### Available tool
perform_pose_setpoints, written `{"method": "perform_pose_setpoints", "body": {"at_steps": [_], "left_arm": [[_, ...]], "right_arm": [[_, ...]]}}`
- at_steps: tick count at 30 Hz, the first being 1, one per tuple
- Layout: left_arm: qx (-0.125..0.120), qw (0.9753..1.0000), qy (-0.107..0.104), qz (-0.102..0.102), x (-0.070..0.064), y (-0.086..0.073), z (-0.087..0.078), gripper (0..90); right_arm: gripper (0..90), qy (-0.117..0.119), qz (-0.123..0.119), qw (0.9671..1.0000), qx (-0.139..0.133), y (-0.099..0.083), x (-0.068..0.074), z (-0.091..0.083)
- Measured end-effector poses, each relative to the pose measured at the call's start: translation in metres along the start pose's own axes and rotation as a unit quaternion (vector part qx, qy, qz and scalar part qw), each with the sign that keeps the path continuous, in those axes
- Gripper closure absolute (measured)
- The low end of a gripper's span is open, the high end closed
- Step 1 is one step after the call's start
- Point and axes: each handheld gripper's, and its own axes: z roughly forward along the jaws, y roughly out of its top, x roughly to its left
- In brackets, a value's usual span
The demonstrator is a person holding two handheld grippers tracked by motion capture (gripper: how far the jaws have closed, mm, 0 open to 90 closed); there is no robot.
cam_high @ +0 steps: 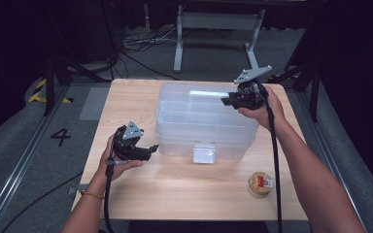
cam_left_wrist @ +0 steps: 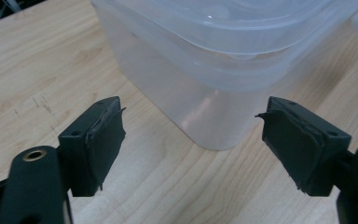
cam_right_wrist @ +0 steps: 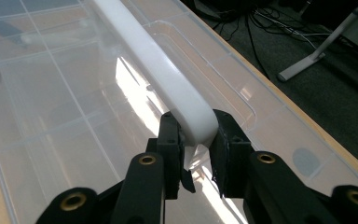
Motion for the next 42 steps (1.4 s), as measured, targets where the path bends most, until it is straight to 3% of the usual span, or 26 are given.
{"method": "perform_pose_setpoints", "body": {"at_steps": [5,6,8,11,12,15,19,27,33,38,42], "left_arm": [[-0.026,0.9996,-0.009,-0.009,0.005,0.005,-0.007,35.6],[-0.034,0.9993,-0.012,-0.011,0.006,0.007,-0.009,46.8],[-0.040,0.9991,-0.011,-0.013,0.007,0.011,-0.010,49.3],[-0.046,0.9987,-0.020,-0.011,0.007,0.014,-0.009,69.1],[-0.046,0.9987,-0.023,-0.008,0.007,0.014,-0.008,69.1],[-0.041,0.9990,-0.019,0.002,0.004,0.016,-0.005,81.1],[-0.053,0.9985,-0.017,0.004,0.004,0.018,-0.001,89.7],[-0.078,0.9965,-0.029,-0.006,0.006,0.024,0.002,90.0],[-0.078,0.9966,-0.027,-0.003,0.002,0.025,0.005,90.0],[-0.073,0.9971,-0.021,0.005,0.002,0.026,0.004,90.0],[-0.065,0.9977,-0.015,0.013,0.000,0.026,0.004,90.0]], "right_arm": [[74.7,0.005,0.011,0.9999,0.006,0.006,-0.006,0.000],[74.6,0.008,0.017,0.9998,0.006,0.008,-0.009,-0.001],[74.5,0.008,0.021,0.9997,0.007,0.009,-0.009,-0.001],[74.3,0.008,0.024,0.9996,0.008,0.012,-0.012,-0.001],[74.2,0.007,0.026,0.9996,0.008,0.013,-0.013,-0.001],[73.6,0.005,0.030,0.9995,0.011,0.017,-0.015,-0.001],[73.2,0.004,0.032,0.9994,0.011,0.019,-0.017,-0.001],[72.9,0.001,0.029,0.9996,0.008,0.019,-0.017,-0.001],[71.7,-0.009,0.027,0.9996,0.002,0.017,-0.014,-0.004],[69.0,-0.016,0.029,0.9992,-0.025,0.005,-0.015,-0.021],[66.5,-0.036,0.026,0.9975,-0.054,-0.012,-0.015,-0.043]]}}
